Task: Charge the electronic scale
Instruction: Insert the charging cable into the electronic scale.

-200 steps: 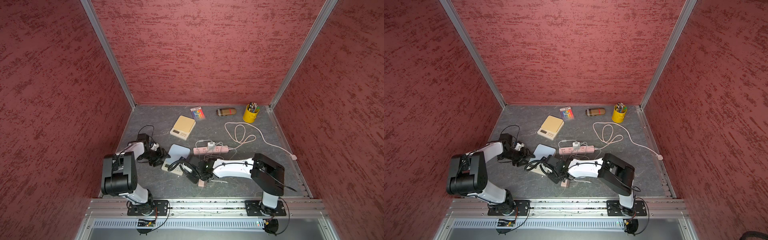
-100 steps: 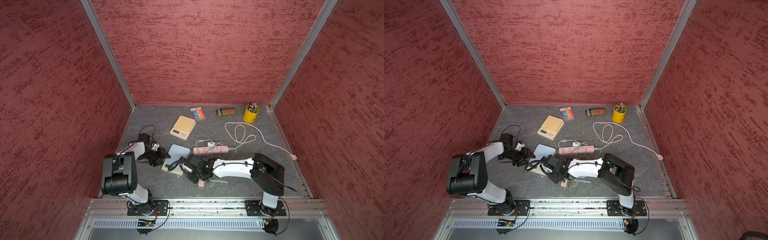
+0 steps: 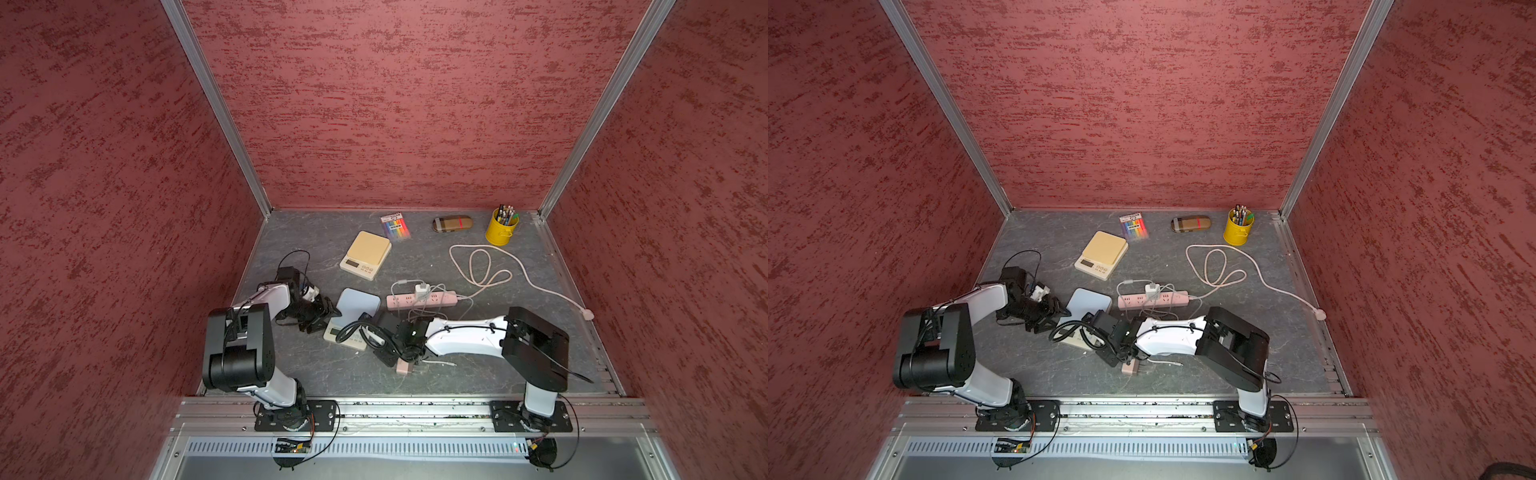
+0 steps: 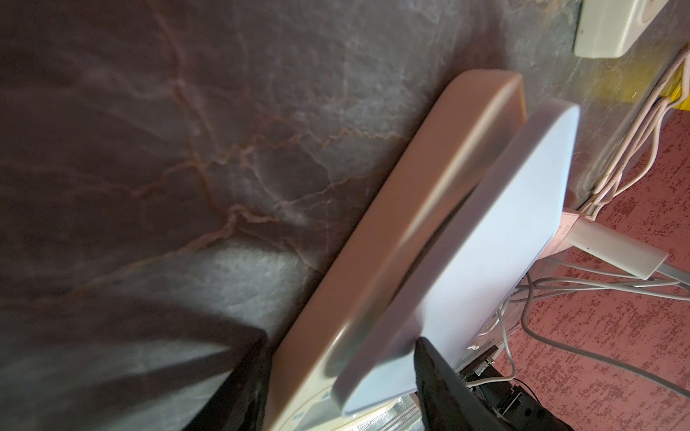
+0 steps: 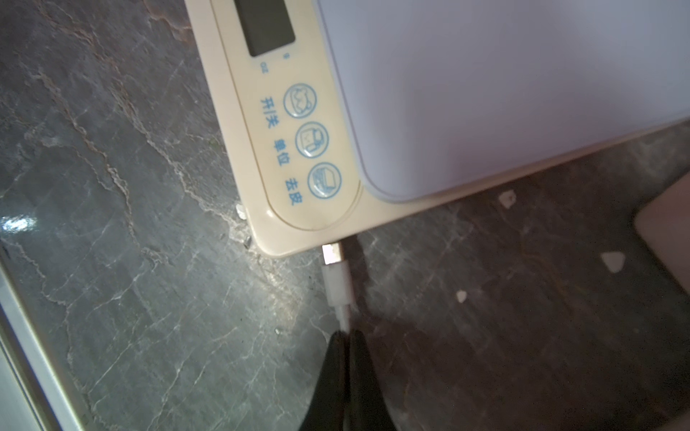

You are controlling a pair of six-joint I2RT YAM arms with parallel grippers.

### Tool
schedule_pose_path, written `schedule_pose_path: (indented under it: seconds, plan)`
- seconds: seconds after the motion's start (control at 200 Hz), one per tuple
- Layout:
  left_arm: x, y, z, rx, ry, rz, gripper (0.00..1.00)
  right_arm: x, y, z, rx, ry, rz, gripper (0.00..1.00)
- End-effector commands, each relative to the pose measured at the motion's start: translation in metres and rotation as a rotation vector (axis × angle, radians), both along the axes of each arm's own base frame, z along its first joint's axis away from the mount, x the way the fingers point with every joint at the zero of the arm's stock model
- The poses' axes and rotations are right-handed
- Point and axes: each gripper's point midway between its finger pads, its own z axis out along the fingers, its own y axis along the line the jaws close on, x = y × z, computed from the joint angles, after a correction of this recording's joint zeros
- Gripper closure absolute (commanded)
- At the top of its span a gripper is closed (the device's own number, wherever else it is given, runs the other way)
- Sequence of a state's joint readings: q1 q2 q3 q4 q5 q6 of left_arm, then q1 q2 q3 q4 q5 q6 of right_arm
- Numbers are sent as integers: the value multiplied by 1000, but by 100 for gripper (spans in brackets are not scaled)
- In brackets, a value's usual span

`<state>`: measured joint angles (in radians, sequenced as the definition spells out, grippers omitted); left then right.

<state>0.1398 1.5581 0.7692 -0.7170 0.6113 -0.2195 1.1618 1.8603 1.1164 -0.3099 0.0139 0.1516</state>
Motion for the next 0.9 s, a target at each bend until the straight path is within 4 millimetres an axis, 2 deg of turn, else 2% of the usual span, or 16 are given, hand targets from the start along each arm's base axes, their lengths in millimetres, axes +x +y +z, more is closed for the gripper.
schedule_pose_path:
  seconds: [0.0,0.195,0.476,0.897]
  plan:
    - [-6,-7,-2,-29,30,-12,38,8,7,15,62,-46,-42,100]
    - [-6,-7,-3,-31,30,-13,39,7,4,14,62,-41,-45,100]
    - [-6,-7,-3,-31,30,-13,38,5,11,18,90,-34,-23,100]
    - [-7,-7,-4,-32,36,-14,39,1,5,21,99,-27,-30,100]
